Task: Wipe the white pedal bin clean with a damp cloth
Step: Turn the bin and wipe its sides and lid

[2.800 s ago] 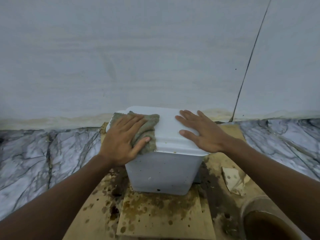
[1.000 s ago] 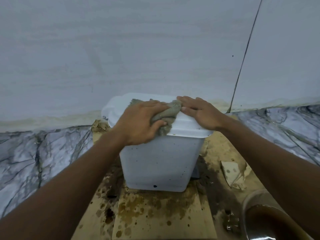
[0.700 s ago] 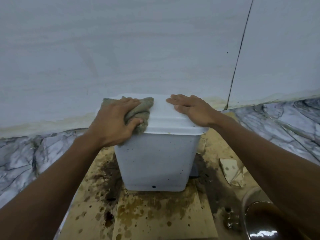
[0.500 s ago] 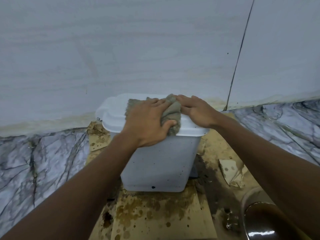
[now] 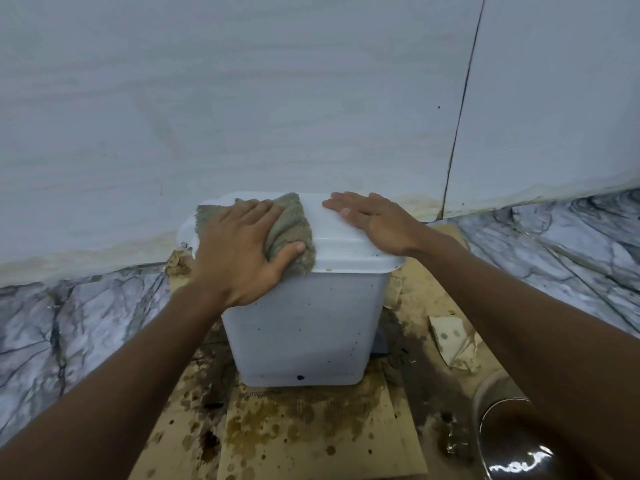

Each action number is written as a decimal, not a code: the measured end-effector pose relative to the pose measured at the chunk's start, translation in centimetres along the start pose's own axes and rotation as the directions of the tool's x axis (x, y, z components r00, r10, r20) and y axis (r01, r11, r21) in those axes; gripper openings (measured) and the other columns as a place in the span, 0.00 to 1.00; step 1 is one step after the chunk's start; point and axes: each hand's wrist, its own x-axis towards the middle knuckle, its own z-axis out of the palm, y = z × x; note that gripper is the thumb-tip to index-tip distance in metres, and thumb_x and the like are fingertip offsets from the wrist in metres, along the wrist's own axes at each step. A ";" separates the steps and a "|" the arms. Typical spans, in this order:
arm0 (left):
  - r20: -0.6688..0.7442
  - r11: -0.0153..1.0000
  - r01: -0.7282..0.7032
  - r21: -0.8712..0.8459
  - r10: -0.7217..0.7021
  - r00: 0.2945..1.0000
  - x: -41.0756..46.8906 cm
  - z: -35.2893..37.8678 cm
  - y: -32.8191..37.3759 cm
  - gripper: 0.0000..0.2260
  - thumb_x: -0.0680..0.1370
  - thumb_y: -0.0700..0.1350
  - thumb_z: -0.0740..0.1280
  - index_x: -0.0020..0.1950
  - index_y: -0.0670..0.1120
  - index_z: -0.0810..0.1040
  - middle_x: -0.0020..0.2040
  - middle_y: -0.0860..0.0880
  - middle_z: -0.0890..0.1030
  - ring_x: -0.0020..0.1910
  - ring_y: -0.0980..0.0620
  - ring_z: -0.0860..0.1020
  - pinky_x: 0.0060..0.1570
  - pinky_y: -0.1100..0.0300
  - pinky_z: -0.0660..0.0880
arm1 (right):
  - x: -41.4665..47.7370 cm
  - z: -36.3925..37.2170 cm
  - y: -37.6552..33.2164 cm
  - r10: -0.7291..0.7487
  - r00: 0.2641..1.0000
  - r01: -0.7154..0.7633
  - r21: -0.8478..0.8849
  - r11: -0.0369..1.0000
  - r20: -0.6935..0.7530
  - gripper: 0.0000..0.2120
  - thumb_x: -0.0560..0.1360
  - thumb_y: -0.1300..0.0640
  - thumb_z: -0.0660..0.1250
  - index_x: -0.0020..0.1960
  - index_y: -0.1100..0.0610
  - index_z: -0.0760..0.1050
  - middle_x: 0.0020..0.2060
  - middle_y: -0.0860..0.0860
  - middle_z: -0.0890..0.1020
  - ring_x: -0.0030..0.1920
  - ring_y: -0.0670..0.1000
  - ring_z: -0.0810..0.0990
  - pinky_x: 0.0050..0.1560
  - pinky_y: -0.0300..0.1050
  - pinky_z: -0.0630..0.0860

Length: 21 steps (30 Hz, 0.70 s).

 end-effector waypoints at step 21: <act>0.045 0.926 0.262 -0.273 -0.260 0.965 -1.0 -1.6 -4.1 0.20 0.84 0.46 0.54 0.72 0.40 0.74 0.71 0.41 0.75 0.72 0.43 0.69 0.72 0.54 0.61 | -1.3 1.9 -10.1 -0.161 0.985 0.140 -0.252 0.958 -0.064 0.29 0.80 0.37 0.57 0.79 0.43 0.58 0.80 0.44 0.57 0.80 0.44 0.47 0.78 0.51 0.42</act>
